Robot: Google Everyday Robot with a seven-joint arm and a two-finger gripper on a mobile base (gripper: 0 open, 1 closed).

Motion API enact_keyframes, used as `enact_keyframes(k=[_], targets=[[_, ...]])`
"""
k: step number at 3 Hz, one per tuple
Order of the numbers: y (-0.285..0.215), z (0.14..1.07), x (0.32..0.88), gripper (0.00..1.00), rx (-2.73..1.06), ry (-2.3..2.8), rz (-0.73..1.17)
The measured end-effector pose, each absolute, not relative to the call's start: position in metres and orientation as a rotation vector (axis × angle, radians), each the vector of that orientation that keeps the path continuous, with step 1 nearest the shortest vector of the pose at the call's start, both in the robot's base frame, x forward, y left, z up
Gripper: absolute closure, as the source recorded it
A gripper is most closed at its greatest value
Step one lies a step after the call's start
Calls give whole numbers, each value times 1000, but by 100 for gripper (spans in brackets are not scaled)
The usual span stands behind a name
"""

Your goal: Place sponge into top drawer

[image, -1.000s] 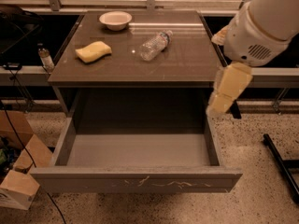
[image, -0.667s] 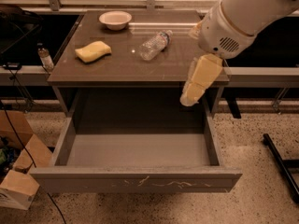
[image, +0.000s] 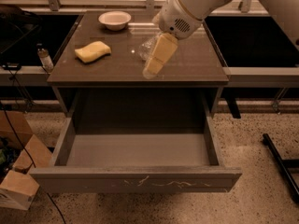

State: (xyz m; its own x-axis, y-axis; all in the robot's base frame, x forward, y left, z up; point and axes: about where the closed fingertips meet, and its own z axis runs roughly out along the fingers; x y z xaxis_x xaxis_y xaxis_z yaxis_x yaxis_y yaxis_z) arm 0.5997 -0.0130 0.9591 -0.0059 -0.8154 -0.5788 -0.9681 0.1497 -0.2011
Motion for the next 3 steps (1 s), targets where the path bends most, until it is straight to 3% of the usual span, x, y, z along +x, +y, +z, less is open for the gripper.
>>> enact_keyframes(k=[2, 3], targets=[[2, 932, 611, 0, -1695, 1910, 391], [45, 912, 643, 0, -1691, 1860, 464]])
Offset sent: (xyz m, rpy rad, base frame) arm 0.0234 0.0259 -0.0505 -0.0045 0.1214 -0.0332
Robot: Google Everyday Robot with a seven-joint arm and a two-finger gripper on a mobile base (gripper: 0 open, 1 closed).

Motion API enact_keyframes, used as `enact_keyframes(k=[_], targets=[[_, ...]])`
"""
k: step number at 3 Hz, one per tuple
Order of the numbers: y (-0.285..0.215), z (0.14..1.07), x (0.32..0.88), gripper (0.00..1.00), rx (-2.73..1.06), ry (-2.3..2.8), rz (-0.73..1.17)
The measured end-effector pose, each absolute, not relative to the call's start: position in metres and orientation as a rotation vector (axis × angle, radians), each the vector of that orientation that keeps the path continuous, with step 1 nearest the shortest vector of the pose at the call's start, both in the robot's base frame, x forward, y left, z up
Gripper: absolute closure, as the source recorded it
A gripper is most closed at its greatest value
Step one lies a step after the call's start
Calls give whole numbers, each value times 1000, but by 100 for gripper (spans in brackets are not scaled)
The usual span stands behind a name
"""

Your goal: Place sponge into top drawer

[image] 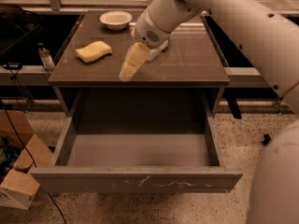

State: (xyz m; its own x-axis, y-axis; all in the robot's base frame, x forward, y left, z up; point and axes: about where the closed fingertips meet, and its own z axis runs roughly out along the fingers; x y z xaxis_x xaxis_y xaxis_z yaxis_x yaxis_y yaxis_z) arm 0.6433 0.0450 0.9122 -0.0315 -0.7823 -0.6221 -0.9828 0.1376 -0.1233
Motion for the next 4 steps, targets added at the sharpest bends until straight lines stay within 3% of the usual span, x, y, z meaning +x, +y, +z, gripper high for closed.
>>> enact_keyframes(k=[2, 4], targets=[[135, 869, 733, 0, -1598, 1780, 598], [180, 838, 783, 0, -1541, 1771, 688]])
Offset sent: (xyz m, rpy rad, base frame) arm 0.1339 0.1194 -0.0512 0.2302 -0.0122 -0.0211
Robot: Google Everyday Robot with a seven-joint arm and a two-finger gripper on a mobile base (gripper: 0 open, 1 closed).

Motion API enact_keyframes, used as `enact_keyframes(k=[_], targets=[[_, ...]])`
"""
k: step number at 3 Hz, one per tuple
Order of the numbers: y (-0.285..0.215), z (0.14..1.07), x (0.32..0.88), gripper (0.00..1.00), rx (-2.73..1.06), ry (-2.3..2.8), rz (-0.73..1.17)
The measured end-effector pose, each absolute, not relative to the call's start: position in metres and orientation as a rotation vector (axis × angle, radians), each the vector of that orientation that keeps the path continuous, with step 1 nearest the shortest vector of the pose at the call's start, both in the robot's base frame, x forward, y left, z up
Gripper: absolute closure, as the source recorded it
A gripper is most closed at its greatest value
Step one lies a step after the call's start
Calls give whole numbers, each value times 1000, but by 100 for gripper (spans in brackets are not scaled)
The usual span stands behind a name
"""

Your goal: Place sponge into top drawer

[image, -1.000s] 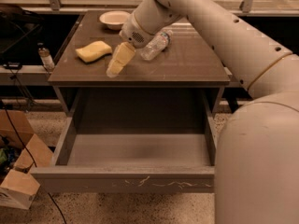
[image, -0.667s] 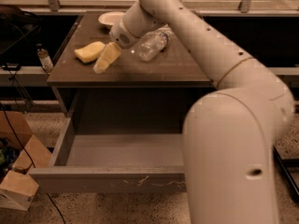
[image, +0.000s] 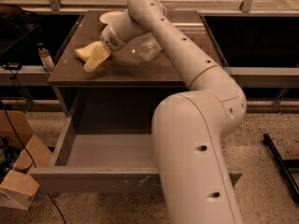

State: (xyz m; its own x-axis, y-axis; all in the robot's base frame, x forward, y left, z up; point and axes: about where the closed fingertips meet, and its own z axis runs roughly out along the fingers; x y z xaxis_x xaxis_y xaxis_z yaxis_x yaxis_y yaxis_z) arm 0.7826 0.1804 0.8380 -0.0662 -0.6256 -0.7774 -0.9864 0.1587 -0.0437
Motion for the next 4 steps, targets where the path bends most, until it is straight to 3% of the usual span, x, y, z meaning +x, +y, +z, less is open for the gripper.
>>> enact_keyframes(k=[1, 2, 3, 4], targets=[[187, 819, 796, 1, -1507, 1809, 728], [183, 808, 801, 23, -1481, 1854, 753], [180, 815, 801, 54, -1474, 1855, 751], [180, 820, 801, 78, -1474, 1855, 751]])
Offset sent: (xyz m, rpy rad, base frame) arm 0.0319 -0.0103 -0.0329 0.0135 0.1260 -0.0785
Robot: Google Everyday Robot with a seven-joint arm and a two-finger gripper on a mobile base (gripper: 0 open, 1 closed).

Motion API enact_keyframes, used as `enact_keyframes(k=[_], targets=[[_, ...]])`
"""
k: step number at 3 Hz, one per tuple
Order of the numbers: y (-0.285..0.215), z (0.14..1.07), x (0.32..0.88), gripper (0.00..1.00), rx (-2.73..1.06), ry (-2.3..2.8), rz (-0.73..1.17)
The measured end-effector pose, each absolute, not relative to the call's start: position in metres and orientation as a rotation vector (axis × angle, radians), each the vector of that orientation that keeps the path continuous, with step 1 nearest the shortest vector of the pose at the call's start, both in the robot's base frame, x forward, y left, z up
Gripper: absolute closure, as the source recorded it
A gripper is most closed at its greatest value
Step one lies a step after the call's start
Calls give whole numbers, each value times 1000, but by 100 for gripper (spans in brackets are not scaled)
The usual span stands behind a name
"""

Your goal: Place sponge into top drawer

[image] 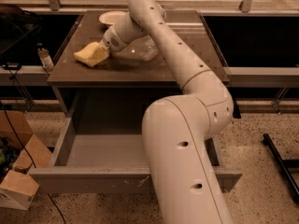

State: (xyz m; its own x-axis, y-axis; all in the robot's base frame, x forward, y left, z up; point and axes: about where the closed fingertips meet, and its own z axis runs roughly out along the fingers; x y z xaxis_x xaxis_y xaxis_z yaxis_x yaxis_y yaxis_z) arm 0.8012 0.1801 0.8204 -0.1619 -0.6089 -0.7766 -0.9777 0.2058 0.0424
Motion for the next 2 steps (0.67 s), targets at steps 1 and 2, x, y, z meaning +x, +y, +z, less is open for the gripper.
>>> enact_keyframes(k=[1, 2], targets=[[161, 848, 790, 99, -1463, 1800, 737], [138, 865, 737, 100, -1565, 1707, 782]])
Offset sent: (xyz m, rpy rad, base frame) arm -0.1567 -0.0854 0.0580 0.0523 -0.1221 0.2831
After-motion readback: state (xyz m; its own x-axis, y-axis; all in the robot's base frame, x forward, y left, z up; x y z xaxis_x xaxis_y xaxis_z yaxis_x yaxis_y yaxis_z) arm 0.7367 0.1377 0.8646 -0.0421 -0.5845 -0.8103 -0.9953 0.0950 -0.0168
